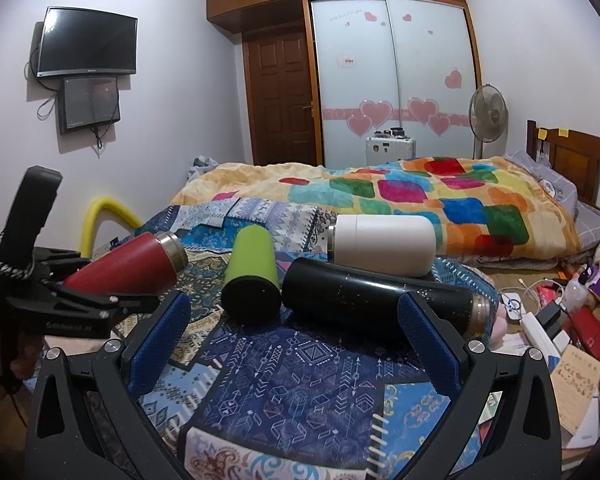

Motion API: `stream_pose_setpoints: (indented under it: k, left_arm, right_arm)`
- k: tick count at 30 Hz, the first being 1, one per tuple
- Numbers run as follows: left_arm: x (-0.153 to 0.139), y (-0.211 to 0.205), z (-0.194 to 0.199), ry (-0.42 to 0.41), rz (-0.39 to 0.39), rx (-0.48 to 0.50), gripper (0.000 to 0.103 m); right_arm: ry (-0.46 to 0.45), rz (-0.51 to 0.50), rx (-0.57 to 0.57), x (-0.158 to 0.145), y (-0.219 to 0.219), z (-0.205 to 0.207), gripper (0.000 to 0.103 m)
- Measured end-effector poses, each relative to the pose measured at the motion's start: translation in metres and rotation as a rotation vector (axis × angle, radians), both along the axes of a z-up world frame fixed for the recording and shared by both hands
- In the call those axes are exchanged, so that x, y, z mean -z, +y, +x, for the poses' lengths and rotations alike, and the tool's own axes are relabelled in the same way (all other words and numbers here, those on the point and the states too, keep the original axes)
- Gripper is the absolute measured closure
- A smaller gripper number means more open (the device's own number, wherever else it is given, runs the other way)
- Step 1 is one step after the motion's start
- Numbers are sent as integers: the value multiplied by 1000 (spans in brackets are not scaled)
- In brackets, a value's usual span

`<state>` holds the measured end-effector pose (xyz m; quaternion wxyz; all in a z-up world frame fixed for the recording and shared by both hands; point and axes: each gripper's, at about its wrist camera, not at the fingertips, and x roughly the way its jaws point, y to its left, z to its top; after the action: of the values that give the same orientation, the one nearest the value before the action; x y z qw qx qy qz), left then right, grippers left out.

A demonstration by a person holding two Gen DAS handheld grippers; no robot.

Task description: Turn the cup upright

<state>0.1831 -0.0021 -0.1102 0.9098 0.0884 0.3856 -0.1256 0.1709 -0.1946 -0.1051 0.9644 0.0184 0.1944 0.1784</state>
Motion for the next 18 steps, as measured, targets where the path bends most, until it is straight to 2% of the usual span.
stream_pose_setpoints:
  k: [3, 8, 12, 18]
  left_arm:
    - [3, -12, -9, -2, -1, 26, 41]
    - [21, -34, -15, 39, -16, 71, 41]
    - [40, -48, -10, 84, -21, 100, 41]
    - [52, -59, -3, 97, -12, 121, 41]
  right_arm:
    - [0, -1, 1, 0, -2, -6, 0]
    - [17, -5, 10, 5, -5, -11, 0]
    - [49, -15, 22, 15, -8, -9, 0]
    - [79, -36, 35, 26, -8, -6, 0]
